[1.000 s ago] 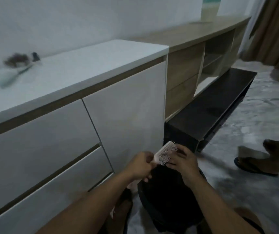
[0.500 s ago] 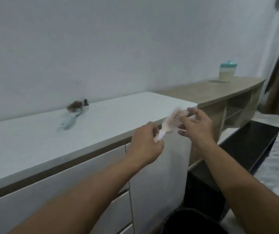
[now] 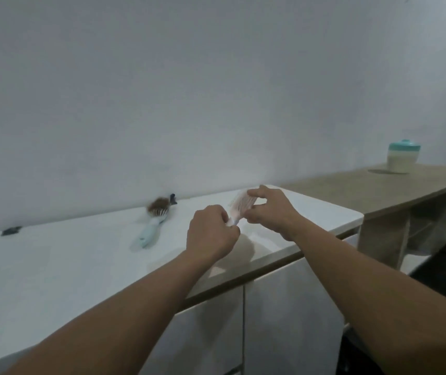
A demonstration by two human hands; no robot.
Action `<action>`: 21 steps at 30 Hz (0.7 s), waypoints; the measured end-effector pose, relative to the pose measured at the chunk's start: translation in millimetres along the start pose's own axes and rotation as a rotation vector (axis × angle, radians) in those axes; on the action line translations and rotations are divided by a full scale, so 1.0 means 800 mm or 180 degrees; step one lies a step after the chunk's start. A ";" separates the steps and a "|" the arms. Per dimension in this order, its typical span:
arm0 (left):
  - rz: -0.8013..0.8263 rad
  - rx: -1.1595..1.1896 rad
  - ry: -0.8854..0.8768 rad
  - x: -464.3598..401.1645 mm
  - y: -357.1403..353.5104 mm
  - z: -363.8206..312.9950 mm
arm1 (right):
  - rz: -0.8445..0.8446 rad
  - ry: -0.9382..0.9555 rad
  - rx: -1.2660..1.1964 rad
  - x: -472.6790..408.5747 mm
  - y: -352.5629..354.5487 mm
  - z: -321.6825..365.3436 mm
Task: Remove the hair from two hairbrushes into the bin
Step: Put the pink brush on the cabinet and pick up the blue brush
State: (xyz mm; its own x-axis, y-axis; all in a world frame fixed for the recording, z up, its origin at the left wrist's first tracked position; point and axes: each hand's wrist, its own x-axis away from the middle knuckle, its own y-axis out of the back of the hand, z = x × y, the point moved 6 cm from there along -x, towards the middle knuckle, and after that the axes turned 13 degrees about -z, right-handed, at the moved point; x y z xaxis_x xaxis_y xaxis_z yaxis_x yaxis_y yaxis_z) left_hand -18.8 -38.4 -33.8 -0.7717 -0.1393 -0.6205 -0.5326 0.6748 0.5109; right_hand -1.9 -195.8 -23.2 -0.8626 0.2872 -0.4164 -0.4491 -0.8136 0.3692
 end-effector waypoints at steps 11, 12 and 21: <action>0.0012 0.0000 0.0358 -0.037 -0.019 0.069 | -0.0036 0.0028 0.0292 -0.032 -0.093 -0.023; -0.0004 0.0019 0.0433 -0.039 -0.022 0.074 | -0.0027 0.0033 0.0315 -0.037 -0.099 -0.025; -0.0018 -0.0092 0.0623 -0.054 -0.035 0.093 | 0.0141 0.0208 0.0764 -0.059 -0.135 -0.037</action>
State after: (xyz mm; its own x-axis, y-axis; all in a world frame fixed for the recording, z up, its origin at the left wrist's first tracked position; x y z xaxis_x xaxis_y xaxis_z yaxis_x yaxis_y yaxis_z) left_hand 55.5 2.9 -65.7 -0.8200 -0.2831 -0.4974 -0.5447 0.6529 0.5263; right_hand 94.6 -136.2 -68.1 -0.8693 0.2143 -0.4453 -0.4603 -0.6792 0.5717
